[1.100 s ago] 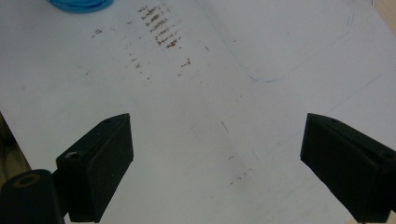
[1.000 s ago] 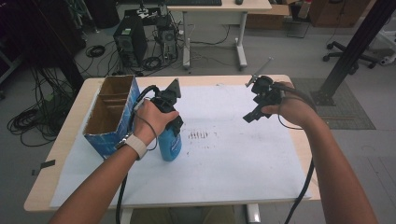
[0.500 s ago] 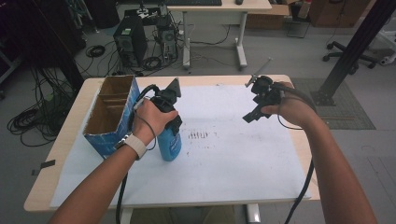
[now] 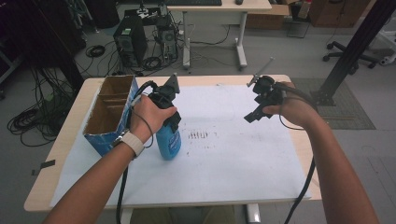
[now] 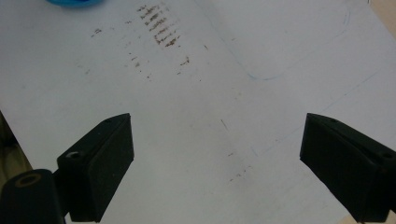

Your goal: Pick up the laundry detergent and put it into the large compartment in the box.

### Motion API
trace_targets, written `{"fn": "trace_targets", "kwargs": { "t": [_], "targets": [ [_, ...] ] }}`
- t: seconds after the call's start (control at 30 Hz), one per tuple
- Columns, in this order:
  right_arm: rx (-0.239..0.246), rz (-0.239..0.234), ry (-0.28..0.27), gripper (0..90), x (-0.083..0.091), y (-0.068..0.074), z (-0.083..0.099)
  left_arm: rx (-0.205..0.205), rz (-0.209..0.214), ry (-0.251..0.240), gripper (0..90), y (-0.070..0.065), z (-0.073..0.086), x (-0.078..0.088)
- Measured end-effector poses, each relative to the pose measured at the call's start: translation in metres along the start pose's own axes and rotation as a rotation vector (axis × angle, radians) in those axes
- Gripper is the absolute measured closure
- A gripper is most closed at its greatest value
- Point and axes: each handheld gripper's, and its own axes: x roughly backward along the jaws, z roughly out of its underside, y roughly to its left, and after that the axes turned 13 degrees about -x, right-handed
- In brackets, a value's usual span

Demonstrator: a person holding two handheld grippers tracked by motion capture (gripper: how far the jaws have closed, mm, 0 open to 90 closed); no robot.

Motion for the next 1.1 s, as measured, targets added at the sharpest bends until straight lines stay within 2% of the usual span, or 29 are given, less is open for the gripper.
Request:
{"fn": "trace_targets", "kwargs": {
  "t": [0.23, 0.53, 0.87, 1.1],
  "targets": [
    [0.0, 0.001, 0.0, 10.0, 0.001, 0.001, 0.001, -0.003, -0.015, 0.005, 37.2, -0.001, 0.003, 0.009],
    [0.003, -0.001, 0.0, 10.2, 0.001, 0.001, 0.001, 0.004, -0.025, -0.004, 37.1, 0.001, 0.009, 0.029],
    [0.003, -0.001, -0.003, 10.2, 0.002, 0.001, 0.001, 0.014, -0.01, -0.012, 37.1, 0.003, 0.014, 0.047],
    [0.006, 0.0, -0.002, 10.2, 0.003, 0.002, 0.001, 0.012, -0.024, -0.013, 37.2, 0.002, 0.015, 0.06]
  ]
}}
